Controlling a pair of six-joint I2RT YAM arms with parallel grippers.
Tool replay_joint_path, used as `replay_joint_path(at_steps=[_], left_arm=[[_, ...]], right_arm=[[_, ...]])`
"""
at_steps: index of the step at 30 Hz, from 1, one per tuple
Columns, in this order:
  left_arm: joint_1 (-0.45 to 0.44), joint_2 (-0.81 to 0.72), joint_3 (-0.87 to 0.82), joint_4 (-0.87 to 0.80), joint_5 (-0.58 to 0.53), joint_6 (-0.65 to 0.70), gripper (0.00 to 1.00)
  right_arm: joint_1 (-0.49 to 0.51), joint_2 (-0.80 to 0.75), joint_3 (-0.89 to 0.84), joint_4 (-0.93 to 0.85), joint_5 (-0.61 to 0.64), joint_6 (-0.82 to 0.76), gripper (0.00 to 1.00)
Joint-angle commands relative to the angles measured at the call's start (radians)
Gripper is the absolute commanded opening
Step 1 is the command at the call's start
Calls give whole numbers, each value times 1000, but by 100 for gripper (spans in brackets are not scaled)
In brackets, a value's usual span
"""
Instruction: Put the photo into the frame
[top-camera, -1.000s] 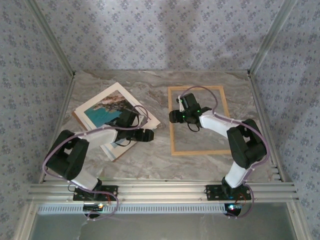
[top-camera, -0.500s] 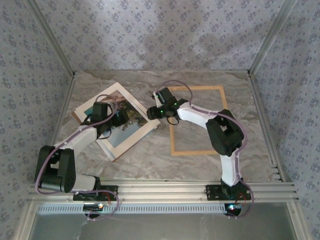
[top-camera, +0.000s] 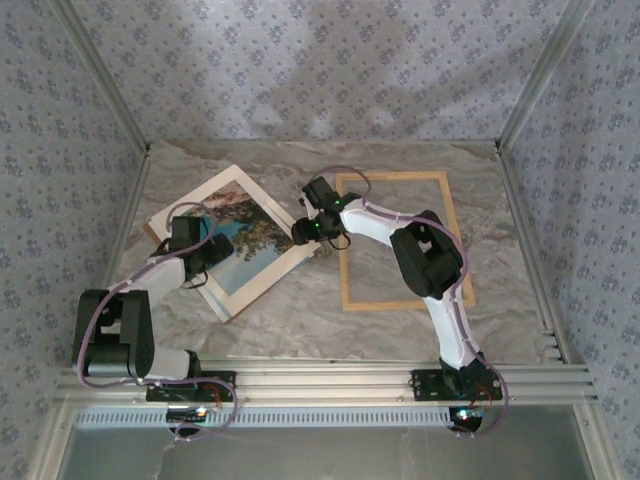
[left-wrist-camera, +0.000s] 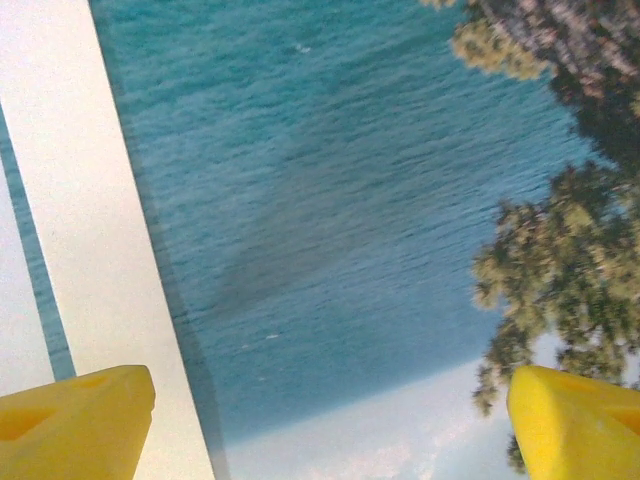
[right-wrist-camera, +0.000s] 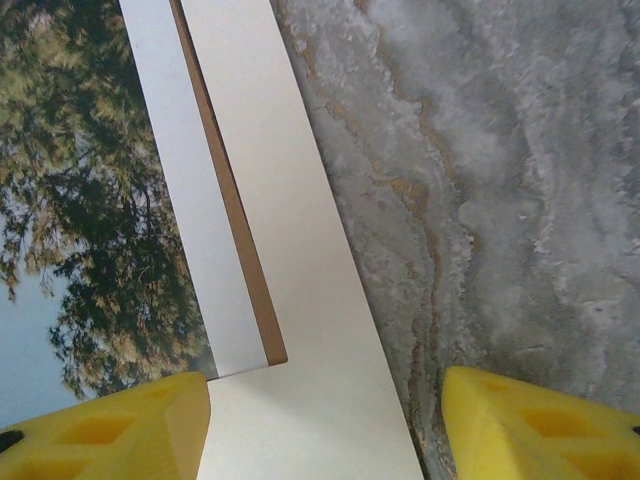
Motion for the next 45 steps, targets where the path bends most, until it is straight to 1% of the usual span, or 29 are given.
replay_joint_path(at_steps=[1,9,15,26,34,44,45], left_arm=[[5,23,-19,5,-6,-14,92],[4,41,-64,59,35,-25,92],[5,46,-78,75,47,-26,91],[4,50,-90,92,48,-22,91],[5,49,-93,100,48,-21,91],[5,49,-93,100,47,-21,91],[4,48,-95,100,47,-20,91]], right_arm=[[10,30,41,-53,-39,11,65],[2,30,34,-35,-177,35,64],[-25,8,15,6,-247,65,63],[-86,-37,-72,172,-393,151,64],[-105,-65,-139,311,-471,232,64],[-136,-105,-220,450,-542,297,64],[-137,-106,-223,459,-549,325,64]])
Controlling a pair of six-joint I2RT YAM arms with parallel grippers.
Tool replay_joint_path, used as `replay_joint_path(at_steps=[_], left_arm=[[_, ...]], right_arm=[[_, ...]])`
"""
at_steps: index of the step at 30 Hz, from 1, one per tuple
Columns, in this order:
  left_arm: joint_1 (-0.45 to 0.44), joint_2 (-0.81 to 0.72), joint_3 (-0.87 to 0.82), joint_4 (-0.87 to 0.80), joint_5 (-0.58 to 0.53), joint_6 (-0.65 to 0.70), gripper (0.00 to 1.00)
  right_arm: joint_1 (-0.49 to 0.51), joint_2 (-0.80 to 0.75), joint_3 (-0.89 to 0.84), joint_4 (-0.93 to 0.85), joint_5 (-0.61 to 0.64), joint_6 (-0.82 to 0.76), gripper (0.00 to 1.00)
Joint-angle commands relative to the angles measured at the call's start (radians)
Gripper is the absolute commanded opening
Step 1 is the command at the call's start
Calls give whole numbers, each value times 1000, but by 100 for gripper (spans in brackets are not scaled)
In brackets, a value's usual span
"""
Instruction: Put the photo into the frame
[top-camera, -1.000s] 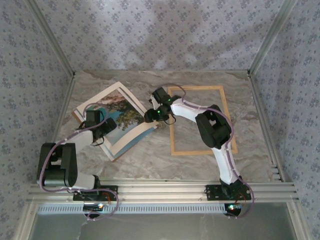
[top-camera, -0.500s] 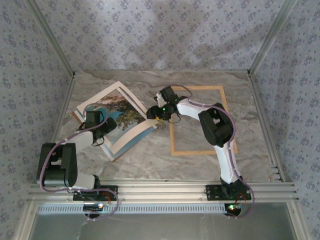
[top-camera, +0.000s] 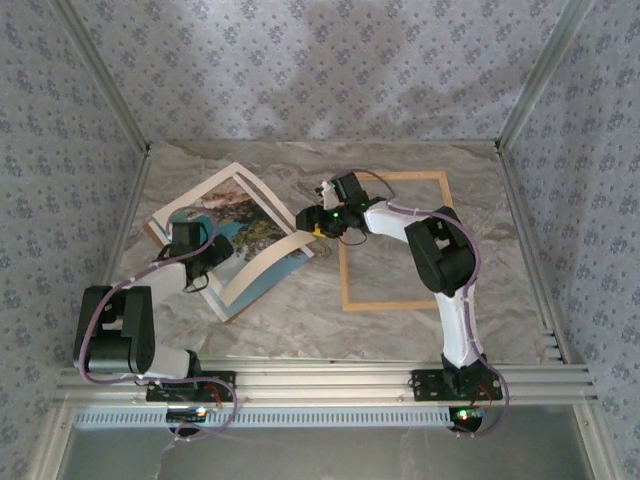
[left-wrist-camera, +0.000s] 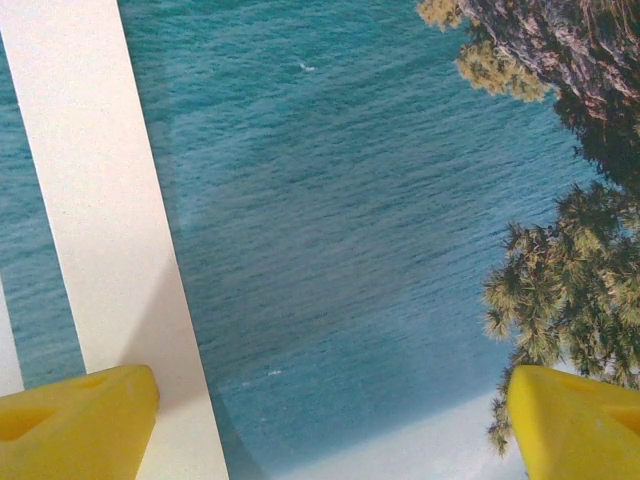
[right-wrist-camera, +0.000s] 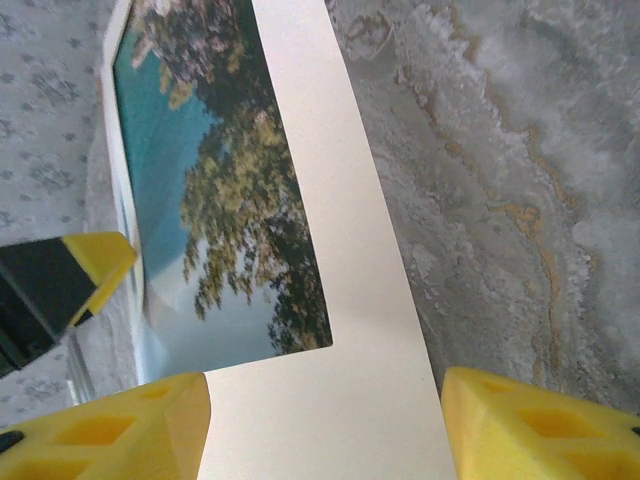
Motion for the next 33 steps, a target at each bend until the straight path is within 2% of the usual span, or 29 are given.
replay_joint_path(at_steps=[1,20,33], left_arm=[[1,26,-32,-48,45,-14,91],[0,13,-36,-44,40,-10,91],[0,12,-46,-32,42,-11,91]], right_arm=[[-3,-39,-16,73,-69,65,64],[-33,-48,-162,424,-109,491,62],[-33,-47,-211,601,-148,660,63]])
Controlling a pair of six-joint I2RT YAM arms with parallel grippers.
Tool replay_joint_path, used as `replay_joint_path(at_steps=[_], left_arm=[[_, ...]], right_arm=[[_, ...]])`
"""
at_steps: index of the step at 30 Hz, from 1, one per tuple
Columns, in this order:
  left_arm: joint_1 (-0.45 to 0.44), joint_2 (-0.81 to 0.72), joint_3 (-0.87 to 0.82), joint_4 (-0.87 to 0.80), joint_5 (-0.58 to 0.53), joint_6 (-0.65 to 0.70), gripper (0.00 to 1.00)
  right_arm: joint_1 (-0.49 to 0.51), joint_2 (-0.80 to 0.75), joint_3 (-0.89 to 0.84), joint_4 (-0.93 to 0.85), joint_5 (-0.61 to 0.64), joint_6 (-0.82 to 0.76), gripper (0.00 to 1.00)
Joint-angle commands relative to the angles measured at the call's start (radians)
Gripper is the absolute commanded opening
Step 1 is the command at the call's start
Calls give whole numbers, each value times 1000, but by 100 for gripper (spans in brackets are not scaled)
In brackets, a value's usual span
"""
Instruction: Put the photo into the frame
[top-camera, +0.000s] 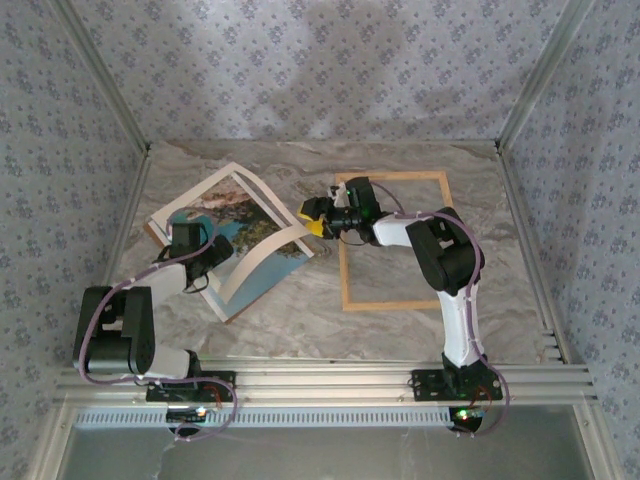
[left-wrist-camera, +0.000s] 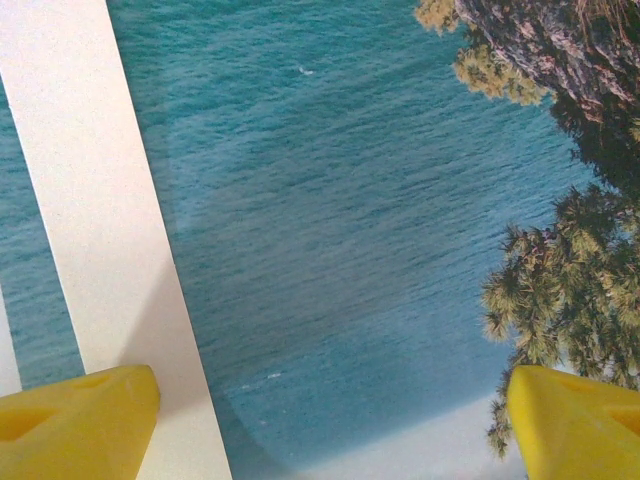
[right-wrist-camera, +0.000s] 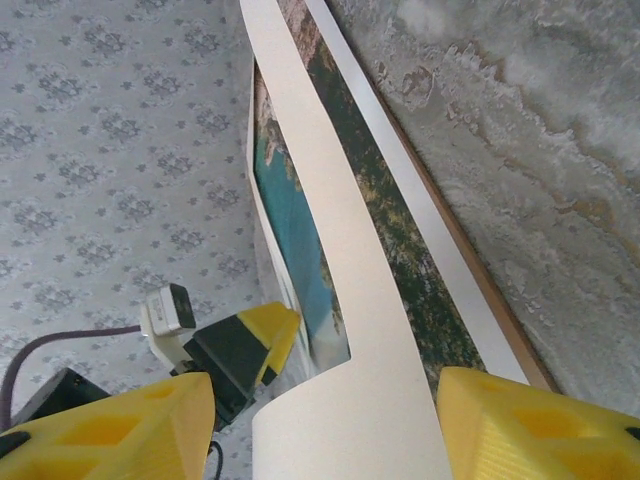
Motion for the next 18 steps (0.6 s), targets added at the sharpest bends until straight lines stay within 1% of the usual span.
replay_joint_path(at_steps=[1,6,11,18], left_arm=[[0,14,-35,-52,43,-10,91],[0,14,-36,-51,43,-11,91],[0,11,-39,-48,44,-11,91],[0,8,-41,-45,47,-11,91]], right_arm=[[4,-40,-16,77,-38,70,63],[5,-40,-22,116,-29,113,65],[6,-24,-22,202,-31,188,66],[12,-20,-19,197,-26,200,66]])
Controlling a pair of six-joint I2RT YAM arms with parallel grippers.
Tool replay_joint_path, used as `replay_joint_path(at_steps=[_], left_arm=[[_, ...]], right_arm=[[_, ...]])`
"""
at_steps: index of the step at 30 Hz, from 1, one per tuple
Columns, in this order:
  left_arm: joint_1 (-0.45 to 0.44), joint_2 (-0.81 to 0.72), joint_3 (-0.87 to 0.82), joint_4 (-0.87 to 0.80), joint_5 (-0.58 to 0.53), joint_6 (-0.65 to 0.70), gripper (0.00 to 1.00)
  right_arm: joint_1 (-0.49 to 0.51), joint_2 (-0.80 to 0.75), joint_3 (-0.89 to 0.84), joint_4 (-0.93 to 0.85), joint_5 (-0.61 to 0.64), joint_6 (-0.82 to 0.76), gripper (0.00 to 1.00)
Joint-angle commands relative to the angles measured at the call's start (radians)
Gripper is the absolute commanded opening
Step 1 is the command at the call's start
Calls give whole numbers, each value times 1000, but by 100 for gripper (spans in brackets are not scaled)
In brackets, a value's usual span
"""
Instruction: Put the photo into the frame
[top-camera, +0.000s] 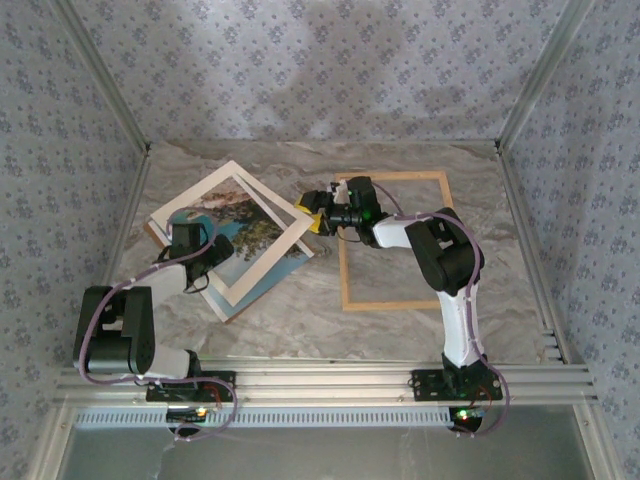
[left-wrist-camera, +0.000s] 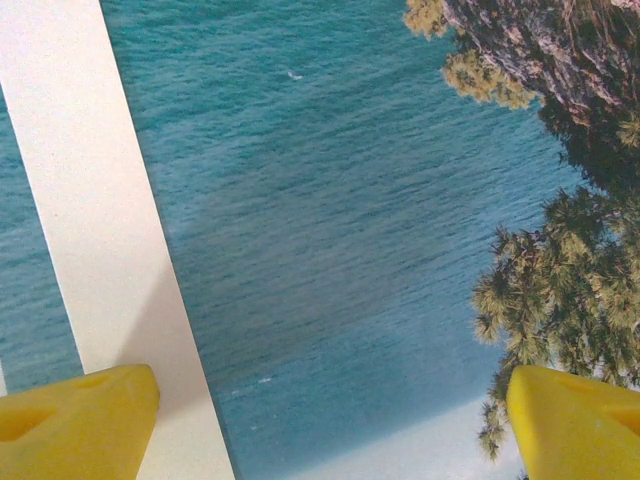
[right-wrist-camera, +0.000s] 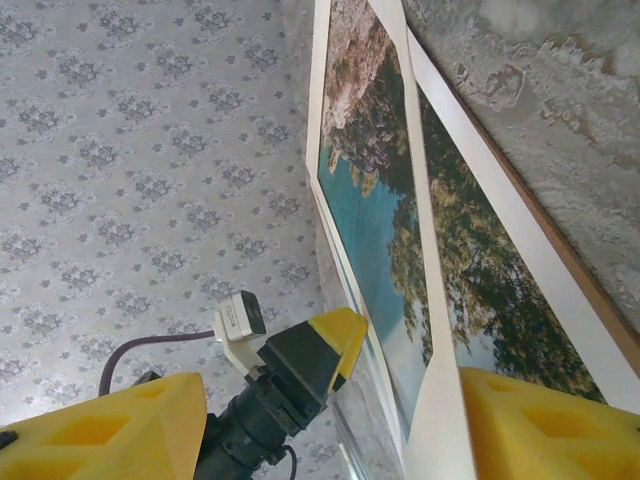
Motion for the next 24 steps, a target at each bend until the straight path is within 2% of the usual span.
replay_joint_path(at_steps=[1,3,5,7,9,14,18,22,24], left_arm=[[0,8,-36,-64,38,-11,91],[1,9,-37,-62,40,-11,91],[1,10,-37,-61,43,-10,91],[0,10,-37,-59,43,-9,91],[0,9,-37,-58,47,-8,91],[1,7,-31,-56,57,-9,91],[0,-16,-13,-68,87,-24,91],[1,-118,13,-74,173,-91,91],[-1,-185,21,-55,217,-131,91]], right_arm=[[9,-21,3,8,-18,15,65],[11,-31,26,-113,-16,-66,62],[15,-49,64,-315,11,-217,57],[20,-57,109,-494,52,-358,50],[24,-61,135,-590,89,-443,41],[26,-43,176,-648,105,-510,21],[23,-52,195,-684,109,-554,8],[14,-105,203,-753,126,-637,0],[10,-139,200,-778,125,-675,0]])
